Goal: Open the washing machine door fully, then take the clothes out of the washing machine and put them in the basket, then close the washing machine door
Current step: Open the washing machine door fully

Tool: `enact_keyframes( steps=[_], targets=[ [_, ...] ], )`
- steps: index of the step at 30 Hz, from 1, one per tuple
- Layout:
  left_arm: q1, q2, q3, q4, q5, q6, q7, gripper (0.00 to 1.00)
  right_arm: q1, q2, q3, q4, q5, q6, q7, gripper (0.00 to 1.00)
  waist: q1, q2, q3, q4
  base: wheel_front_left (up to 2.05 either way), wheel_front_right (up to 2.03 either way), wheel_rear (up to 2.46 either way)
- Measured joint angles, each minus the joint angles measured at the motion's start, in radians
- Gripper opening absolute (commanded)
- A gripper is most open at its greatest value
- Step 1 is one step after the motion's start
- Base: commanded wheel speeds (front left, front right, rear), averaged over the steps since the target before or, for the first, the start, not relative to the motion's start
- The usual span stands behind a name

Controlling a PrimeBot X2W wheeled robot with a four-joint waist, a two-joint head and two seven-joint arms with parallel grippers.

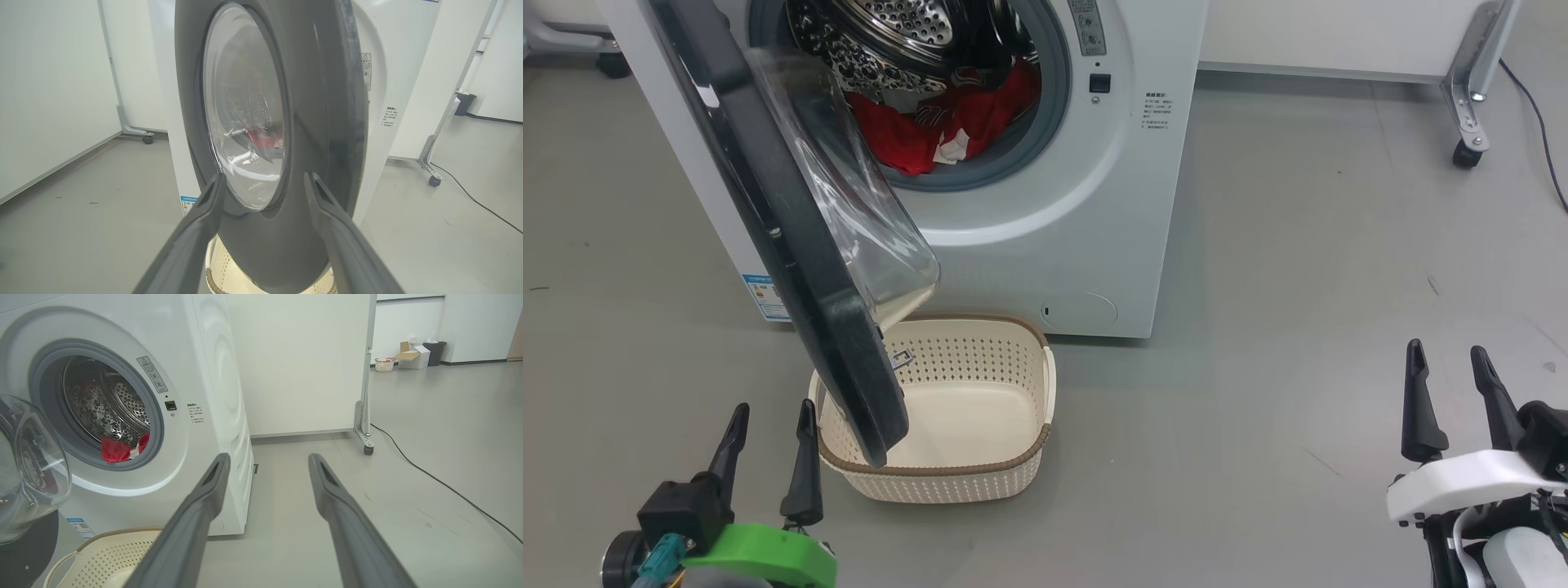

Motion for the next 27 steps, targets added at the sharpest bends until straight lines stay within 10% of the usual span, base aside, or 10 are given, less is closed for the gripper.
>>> enact_keyframes(
  steps=[27],
  targets=[
    [0.001, -0.001, 0.000, 0.000, 0.002, -0.007, 0.000, 1.00, 0.119, 0.122, -0.085, -0.085, -0.126, 0.000, 0.000, 1.00, 0.0000, 0.0000, 0.016, 0.012, 0.00, 0.00, 0.00]
  ],
)
